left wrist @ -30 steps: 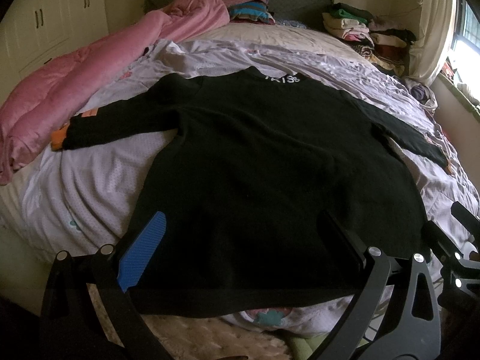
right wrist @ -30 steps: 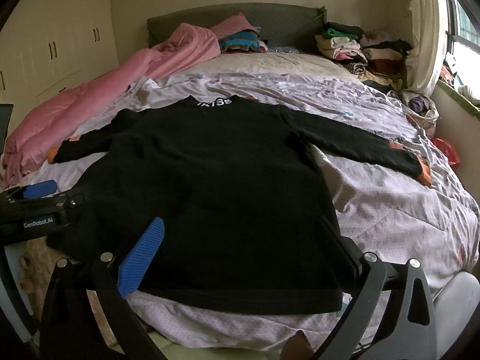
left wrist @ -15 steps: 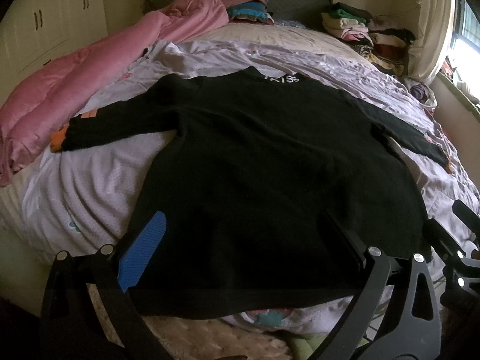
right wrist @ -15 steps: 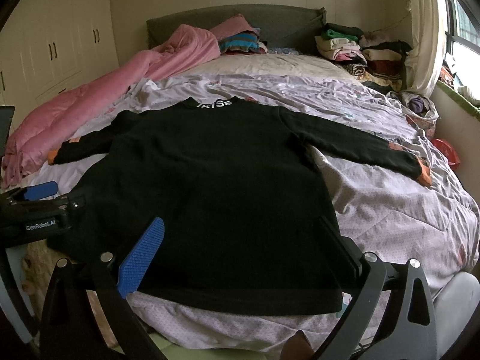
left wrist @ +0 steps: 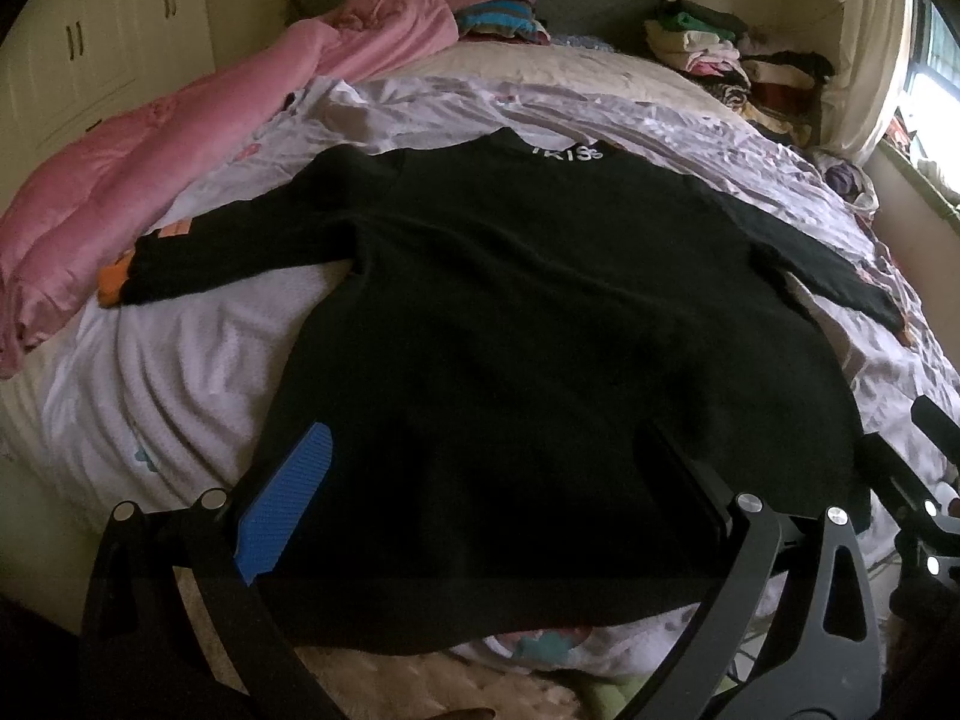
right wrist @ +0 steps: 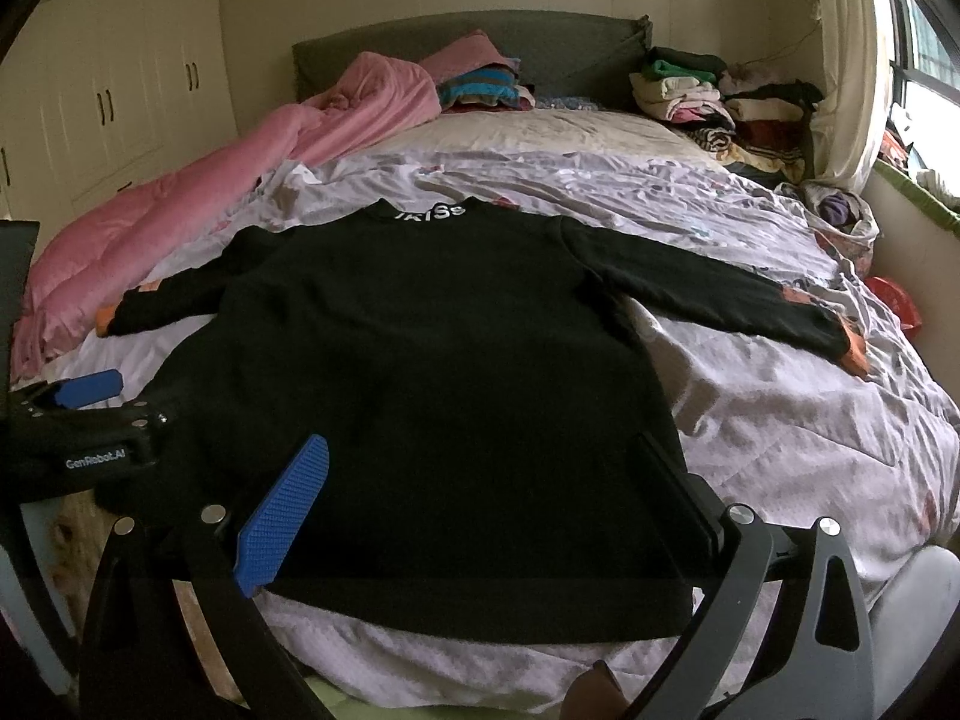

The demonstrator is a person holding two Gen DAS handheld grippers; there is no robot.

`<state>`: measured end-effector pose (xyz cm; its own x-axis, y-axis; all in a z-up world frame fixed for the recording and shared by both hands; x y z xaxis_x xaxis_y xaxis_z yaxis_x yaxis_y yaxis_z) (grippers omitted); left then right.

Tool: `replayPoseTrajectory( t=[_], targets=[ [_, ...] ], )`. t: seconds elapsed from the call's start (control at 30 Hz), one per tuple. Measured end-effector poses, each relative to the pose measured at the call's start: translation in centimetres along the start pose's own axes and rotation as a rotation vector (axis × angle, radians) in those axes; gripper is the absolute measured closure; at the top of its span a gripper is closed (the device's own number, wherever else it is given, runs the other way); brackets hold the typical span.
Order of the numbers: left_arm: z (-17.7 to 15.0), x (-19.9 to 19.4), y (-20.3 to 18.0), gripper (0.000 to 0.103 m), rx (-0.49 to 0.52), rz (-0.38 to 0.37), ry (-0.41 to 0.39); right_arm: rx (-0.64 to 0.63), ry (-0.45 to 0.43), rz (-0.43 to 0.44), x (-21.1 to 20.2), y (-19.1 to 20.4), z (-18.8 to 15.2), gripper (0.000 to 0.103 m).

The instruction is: Fold small clothes

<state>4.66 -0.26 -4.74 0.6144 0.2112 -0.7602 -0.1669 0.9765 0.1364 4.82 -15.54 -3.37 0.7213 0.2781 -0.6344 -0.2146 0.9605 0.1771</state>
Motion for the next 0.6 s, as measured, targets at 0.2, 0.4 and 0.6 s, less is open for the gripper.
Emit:
replayPoseTrajectory(
  t=[0.2, 0.4, 0.6],
  targets=[
    [0.9, 1.3, -0.1, 0.009, -0.001, 0.007, 0.012, 0.011, -0.001, -0.014, 0.7, -0.2, 0.7, 0.004],
    [2.3, 2.3, -0.6, 0.009, -0.004, 0.001, 0.017, 0.025, -0.002, -0.041, 1.9, -1.2, 2.1, 0.004],
    [4.3, 3.1, -1.7, 0.009, 0.000, -0.004, 0.012, 0.045, -0.011, -0.088, 3.0, -2.8, 3.7, 0.004]
  ],
)
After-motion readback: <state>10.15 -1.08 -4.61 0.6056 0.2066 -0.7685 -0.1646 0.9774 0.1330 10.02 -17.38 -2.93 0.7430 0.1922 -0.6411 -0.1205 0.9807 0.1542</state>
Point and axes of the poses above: each gripper's, at about its wrist camera, not at the fingertips, and x roughly the way its jaws point, y to its left, z to its top, the point moved 7 cm from there along x, roughly the way its jaws point, and after that the axes turned 12 degrees about z, right-handed, at the moved point
